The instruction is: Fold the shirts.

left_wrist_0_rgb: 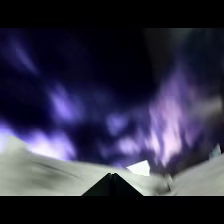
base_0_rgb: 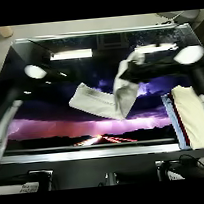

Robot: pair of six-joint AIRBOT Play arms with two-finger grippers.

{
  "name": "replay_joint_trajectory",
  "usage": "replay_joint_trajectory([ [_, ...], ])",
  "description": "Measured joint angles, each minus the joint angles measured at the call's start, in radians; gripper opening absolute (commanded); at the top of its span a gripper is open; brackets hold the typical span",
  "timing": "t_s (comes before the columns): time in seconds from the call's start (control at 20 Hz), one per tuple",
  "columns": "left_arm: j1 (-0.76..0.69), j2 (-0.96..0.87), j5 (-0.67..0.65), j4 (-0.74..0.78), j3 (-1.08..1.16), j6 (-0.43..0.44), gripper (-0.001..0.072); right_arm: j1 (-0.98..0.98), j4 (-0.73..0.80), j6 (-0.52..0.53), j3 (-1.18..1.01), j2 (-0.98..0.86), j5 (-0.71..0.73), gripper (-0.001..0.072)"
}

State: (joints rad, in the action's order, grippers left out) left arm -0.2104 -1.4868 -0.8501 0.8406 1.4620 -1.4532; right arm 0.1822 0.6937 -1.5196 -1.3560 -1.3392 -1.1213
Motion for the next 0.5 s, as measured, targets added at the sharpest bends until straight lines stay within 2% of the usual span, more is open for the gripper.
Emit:
replay_joint_trajectory([
  [0.2, 0.162, 0.213, -0.012, 0.068, 0.0, -0.021, 0.0026, 0.165, -0.188, 0.075, -0.017, -0.227, 0.147, 0.0032],
  [0.25, 0.186, 0.254, -0.021, 0.077, 0.0, -0.024, 0.0025, 0.193, -0.237, 0.094, -0.028, -0.281, 0.167, 0.0182],
  [0.3, 0.201, 0.287, -0.029, 0.083, 0.0, -0.025, 0.0026, 0.22, -0.288, 0.111, -0.04, -0.333, 0.19, 0.0597],
  [0.35, 0.213, 0.314, -0.035, 0.089, 0.0, -0.027, 0.0026, 0.237, -0.337, 0.126, -0.051, -0.373, 0.215, 0.0696],
  [0.5, 0.234, 0.358, -0.077, 0.12, 0.0, -0.028, 0.0026, 0.241, -0.428, 0.163, -0.068, -0.428, 0.269, 0.0673],
])
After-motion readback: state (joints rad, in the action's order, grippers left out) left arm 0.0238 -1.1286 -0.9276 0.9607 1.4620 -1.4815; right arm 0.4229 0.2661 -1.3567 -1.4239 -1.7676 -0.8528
